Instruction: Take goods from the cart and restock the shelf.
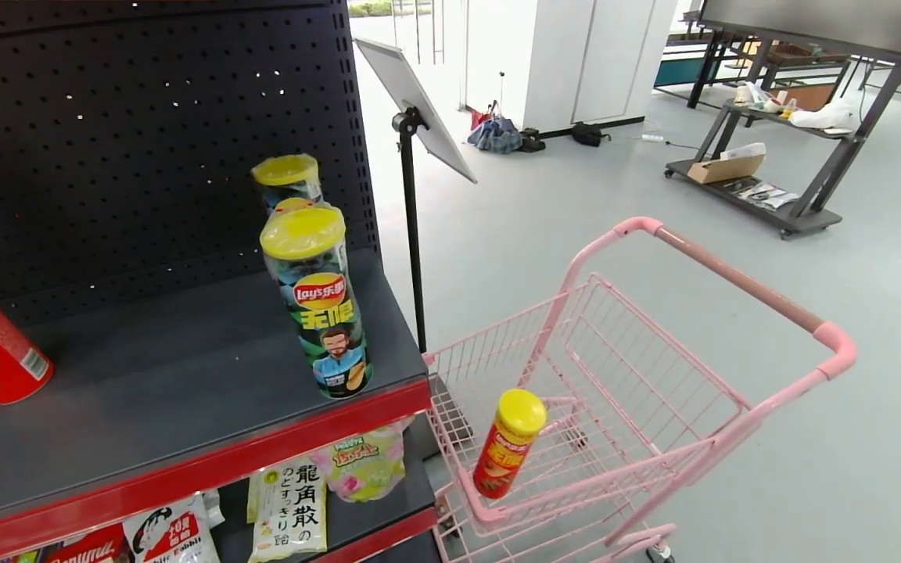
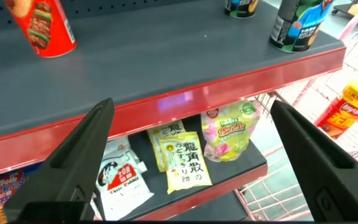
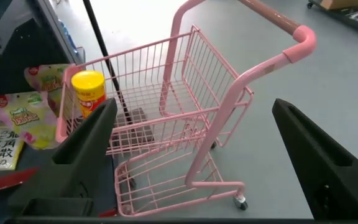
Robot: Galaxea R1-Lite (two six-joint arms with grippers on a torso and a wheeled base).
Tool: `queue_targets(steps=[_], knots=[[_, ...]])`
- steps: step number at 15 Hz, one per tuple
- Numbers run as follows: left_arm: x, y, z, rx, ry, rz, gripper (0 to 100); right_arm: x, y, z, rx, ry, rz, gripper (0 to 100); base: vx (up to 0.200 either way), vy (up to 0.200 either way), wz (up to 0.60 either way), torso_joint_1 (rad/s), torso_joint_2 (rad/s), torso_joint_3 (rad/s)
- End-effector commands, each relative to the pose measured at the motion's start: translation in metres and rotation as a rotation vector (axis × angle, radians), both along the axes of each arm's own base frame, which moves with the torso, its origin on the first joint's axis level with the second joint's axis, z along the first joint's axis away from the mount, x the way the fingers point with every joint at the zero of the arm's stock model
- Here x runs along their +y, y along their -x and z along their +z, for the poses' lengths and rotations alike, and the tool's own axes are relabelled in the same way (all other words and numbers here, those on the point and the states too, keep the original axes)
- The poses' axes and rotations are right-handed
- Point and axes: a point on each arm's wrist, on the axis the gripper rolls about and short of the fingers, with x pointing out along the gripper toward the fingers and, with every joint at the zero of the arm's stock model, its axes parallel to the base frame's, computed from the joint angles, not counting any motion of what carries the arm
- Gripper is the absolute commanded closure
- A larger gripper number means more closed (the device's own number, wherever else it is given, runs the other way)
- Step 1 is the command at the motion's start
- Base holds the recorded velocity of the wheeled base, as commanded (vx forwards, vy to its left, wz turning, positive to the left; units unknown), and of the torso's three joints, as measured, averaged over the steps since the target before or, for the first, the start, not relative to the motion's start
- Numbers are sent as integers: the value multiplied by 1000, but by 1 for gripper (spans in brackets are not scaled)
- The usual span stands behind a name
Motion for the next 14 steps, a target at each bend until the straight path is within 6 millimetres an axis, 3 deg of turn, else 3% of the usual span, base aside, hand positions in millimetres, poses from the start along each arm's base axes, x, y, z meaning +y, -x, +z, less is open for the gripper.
queue_targets(steps=[1, 14], knots=[[0, 0, 0, 1, 0, 0, 0, 0, 0, 0, 1, -1, 0, 0, 0, 0, 0, -134, 359, 198], [0, 0, 0, 1, 0, 0, 0, 0, 0, 0, 1, 0, -1, 0, 0, 0, 0, -143, 375, 230]])
